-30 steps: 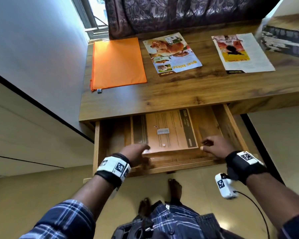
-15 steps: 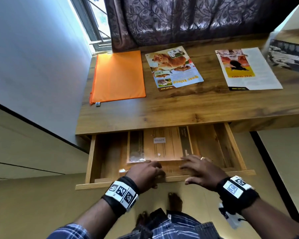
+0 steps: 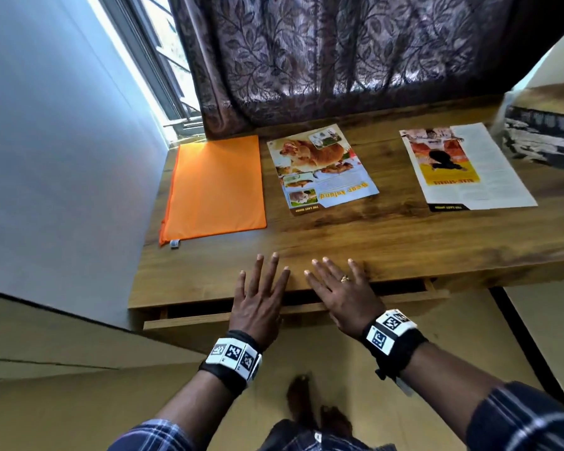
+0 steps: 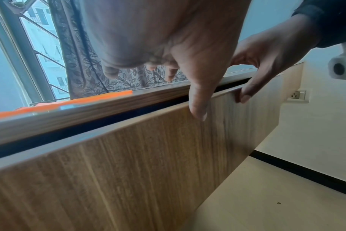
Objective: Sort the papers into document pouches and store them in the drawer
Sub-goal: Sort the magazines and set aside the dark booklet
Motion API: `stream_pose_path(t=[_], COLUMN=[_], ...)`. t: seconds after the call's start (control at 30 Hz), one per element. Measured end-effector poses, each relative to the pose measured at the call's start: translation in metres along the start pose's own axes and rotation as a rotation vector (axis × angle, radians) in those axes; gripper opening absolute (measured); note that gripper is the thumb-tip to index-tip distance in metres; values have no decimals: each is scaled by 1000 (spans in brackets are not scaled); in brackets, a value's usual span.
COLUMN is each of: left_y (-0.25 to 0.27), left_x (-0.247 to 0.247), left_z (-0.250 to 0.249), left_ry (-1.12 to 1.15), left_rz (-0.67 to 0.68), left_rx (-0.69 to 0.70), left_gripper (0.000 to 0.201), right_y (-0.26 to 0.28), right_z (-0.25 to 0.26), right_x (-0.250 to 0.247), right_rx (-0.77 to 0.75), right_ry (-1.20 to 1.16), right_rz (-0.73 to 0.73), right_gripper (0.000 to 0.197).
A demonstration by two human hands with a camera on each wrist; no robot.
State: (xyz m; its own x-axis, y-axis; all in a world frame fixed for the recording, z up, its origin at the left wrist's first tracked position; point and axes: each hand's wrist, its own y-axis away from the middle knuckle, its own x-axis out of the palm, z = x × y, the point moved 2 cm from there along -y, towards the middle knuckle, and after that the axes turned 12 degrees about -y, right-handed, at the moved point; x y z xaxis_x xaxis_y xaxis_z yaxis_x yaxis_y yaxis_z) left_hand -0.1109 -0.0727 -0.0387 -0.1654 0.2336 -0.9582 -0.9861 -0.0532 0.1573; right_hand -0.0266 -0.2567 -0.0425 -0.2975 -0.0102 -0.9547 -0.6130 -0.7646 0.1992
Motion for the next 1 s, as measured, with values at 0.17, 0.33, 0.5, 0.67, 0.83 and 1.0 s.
stream_pose_path(t=[0.17, 0.33, 0.5, 0.67, 0.83, 1.0], left_y=[-35, -57, -63, -84, -123, -169], left_x=[5, 5, 5, -22, -47, -62], left_z=[20, 27, 16, 6, 7, 7], left_ry=[46, 50, 72, 140, 175, 256], left_rz=[-2, 25, -5, -24, -56, -46], left_rx=[-17, 117, 195, 255, 271, 209], left_gripper=[111, 107, 104, 92, 54, 63], right_y=[-24, -36, -38, -42, -58, -83], right_z=[-8, -21, -27, -38, -68, -114], right_x=[-8, -3, -4, -22, -47, -87], right_rx=[23, 17, 12, 48, 217, 364], right_ry=[5, -20, -175, -490, -784, -871], right_rz=[31, 17, 21, -55, -258, -312], right_gripper=[107, 119, 93, 69, 24, 12])
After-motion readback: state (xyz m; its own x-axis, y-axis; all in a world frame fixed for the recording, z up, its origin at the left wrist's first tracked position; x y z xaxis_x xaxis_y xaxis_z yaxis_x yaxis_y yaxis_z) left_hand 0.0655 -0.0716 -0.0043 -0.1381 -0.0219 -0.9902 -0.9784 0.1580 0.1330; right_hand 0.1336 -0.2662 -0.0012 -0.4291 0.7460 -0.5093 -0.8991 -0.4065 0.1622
